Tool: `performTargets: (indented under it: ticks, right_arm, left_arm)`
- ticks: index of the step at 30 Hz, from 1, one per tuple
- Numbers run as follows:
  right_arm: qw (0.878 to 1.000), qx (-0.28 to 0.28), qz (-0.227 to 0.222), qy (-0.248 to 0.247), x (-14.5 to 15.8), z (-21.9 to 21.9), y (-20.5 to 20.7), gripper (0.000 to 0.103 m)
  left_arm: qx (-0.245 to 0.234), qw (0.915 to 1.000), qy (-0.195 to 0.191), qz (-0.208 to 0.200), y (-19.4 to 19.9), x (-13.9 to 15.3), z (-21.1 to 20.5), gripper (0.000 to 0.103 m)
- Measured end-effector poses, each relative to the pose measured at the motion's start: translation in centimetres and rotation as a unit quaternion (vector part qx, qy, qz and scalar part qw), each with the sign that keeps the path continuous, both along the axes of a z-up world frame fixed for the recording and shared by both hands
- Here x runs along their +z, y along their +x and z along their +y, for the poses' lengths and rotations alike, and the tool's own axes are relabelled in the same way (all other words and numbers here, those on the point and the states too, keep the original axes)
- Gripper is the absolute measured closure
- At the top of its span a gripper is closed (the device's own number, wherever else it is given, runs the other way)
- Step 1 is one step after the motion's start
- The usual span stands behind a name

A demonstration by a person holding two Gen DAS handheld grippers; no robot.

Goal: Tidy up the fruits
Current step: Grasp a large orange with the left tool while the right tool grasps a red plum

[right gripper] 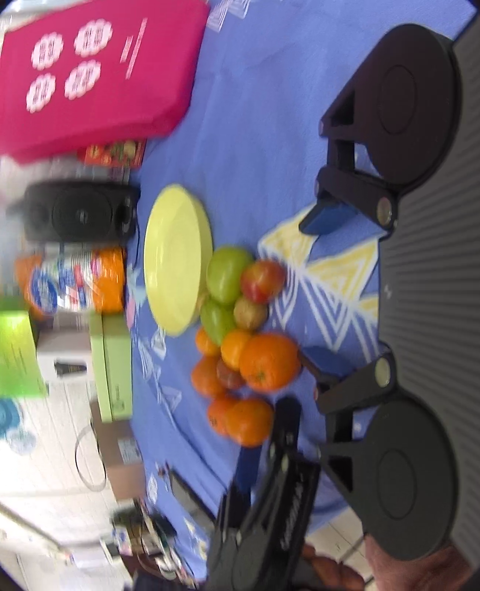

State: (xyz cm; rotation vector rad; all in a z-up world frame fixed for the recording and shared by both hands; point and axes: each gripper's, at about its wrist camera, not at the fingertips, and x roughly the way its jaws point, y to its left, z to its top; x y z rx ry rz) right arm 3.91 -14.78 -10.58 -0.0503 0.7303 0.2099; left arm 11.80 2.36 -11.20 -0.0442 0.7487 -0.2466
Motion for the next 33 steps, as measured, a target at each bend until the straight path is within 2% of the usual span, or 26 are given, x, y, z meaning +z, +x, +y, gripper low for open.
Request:
performTargets:
  ticks: [4,6,8,9,10,12,24,25,33]
  right_arm:
    - [1.000,0.016,-0.005,-0.006,-0.2,0.7,0.4,0.045]
    - [1.000,0.014,-0.007,-0.005,-0.2,0.6,0.7,0.046]
    - [1.000,0.016,-0.009,-0.014,-0.2,0.4,1.1,0.051]
    - [1.000,0.018,-0.010,-0.021,-0.2,0.4,1.2,0.057]
    - [0.999,0.020,-0.010,-0.026,-0.1,0.3,1.2,0.065]
    - [0.999,0.020,-0.007,-0.029,0.1,0.0,1.5,0.069]
    - [0.999,0.014,-0.015,-0.033,-1.0,0.5,4.4,0.071]
    - [0.999,0.014,-0.016,-0.032,-1.1,0.5,4.4,0.074]
    - [0.999,0.008,-0.023,-0.032,-0.8,0.8,3.7,0.076]
  left_arm:
    - [0.001,1.0000,0.001,-0.003,0.8,-0.1,0.1,0.045]
    - [0.002,1.0000,0.002,-0.004,1.1,-0.1,0.1,0.054]
    - [0.003,1.0000,-0.001,-0.003,1.3,0.0,0.4,0.059]
    - [0.004,1.0000,-0.003,-0.002,1.2,0.0,0.4,0.060]
    - [0.004,1.0000,-0.005,-0.001,1.3,0.0,0.5,0.060]
    - [0.005,0.9999,-0.009,0.002,1.3,0.0,0.6,0.060]
    - [0.007,1.0000,-0.006,-0.005,0.9,-0.2,0.3,0.060]
    - [0.006,0.9999,-0.005,-0.006,0.8,-0.1,0.2,0.061]
    - [0.001,0.9998,-0.020,-0.007,-0.1,0.4,0.5,0.061]
